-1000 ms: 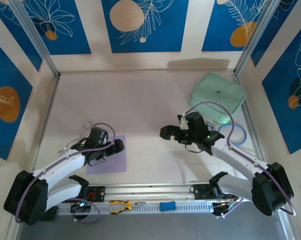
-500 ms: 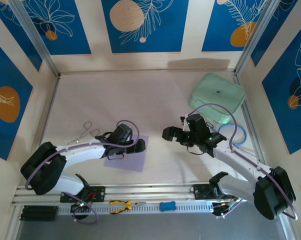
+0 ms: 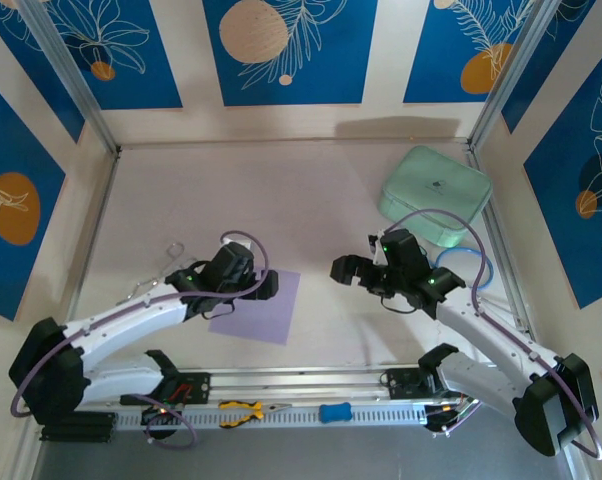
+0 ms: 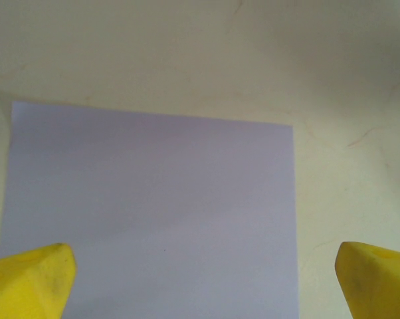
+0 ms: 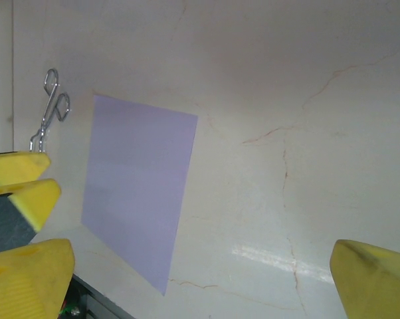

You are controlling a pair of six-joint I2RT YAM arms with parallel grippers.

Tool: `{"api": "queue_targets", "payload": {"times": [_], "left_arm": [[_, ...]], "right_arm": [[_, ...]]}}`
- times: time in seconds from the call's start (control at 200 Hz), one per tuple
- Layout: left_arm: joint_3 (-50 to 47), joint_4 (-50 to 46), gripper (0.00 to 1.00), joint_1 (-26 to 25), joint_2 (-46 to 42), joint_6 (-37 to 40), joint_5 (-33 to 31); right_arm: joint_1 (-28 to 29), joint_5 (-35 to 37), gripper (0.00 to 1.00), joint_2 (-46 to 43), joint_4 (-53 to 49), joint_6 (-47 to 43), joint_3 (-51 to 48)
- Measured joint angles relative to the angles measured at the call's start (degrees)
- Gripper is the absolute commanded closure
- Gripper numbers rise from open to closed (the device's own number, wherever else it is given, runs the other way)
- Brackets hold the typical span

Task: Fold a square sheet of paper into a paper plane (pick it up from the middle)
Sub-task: Move the square sheet of paper to the center of the table.

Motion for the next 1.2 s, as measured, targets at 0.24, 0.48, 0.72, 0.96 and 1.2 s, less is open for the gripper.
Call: {"api": "queue_targets", "payload": {"times": [0.24, 0.48, 0.72, 0.96, 1.2], "left_arm": [[5.42, -9.86, 0.0, 1.03, 3.93, 4.22, 5.86], [6.4, -14.16, 0.01, 1.42, 10.78, 7.48, 6.32], [10.84, -16.61, 0.02, 1.62, 20.26, 9.29, 5.05], [14.38, -16.35, 0.06, 1.62, 27.98, 10.1, 5.27], [16.17, -16.2, 0.1, 1.66, 31.26, 7.82, 6.43]], "right_arm": [[1.18, 0.74, 0.03, 0.74, -3.52, 7.32, 5.03], [5.2, 0.61, 0.03, 3.58, -0.63, 9.81, 4.04], [5.79, 0.59, 0.03, 9.77, -1.68, 7.43, 6.47], [5.05, 1.11, 0.02, 10.38, -1.6, 6.75, 6.4], [0.5, 3.85, 0.01, 4.52, -2.05, 6.1, 2.62]]}}
